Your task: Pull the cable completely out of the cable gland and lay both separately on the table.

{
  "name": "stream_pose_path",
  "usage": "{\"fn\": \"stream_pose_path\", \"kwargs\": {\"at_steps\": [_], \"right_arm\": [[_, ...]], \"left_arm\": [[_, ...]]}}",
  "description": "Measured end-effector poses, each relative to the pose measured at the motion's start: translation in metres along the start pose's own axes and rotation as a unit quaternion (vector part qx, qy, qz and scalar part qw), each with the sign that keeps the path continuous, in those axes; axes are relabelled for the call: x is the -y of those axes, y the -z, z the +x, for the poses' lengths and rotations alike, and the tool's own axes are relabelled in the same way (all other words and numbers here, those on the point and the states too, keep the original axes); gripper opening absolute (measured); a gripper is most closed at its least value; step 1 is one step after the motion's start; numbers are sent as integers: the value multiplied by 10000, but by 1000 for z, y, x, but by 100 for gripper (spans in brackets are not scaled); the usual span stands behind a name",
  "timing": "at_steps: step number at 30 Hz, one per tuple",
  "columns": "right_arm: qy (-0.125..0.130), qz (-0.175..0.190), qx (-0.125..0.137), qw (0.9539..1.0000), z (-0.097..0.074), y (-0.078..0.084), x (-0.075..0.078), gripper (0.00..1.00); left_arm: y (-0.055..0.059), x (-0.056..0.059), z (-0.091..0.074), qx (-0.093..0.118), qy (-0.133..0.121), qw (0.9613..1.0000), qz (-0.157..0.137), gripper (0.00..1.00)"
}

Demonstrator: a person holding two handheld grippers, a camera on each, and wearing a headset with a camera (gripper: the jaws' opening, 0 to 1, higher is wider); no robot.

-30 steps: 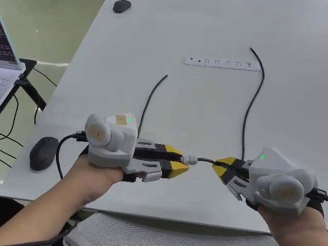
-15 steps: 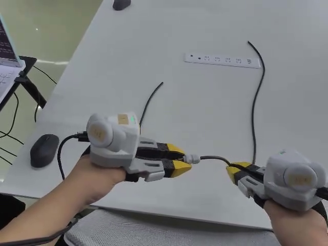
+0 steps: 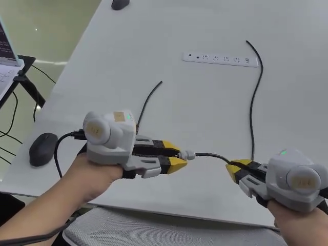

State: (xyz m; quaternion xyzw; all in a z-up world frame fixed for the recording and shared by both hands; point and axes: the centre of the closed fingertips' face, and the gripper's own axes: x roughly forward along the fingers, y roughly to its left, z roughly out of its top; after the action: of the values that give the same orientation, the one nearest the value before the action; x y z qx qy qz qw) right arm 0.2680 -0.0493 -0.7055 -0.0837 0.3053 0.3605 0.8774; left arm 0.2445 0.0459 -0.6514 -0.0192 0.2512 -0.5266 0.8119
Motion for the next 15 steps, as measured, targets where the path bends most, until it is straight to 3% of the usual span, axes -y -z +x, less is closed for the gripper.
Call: {"fn": "stream_pose_path", "kwargs": {"at_steps": [5, 8, 10, 15], "right_arm": [[-8, -270, 5, 9996, -8, -5, -3, 5], [-75, -566, 62, 9984, -16, -20, -12, 10], [-127, -893, 92, 9959, -18, -29, -19, 12], [-324, -1704, 48, 9848, -12, -44, -45, 12]], "left_arm": [[0, -1, -1, 3, -28, 10000, -19, 15], [0, -2, -1, -17, -38, 10000, -6, 15], [0, -1, -1, -22, -32, 10000, 3, 15], [2, 0, 1, -78, 5, 10000, -4, 15]]}}
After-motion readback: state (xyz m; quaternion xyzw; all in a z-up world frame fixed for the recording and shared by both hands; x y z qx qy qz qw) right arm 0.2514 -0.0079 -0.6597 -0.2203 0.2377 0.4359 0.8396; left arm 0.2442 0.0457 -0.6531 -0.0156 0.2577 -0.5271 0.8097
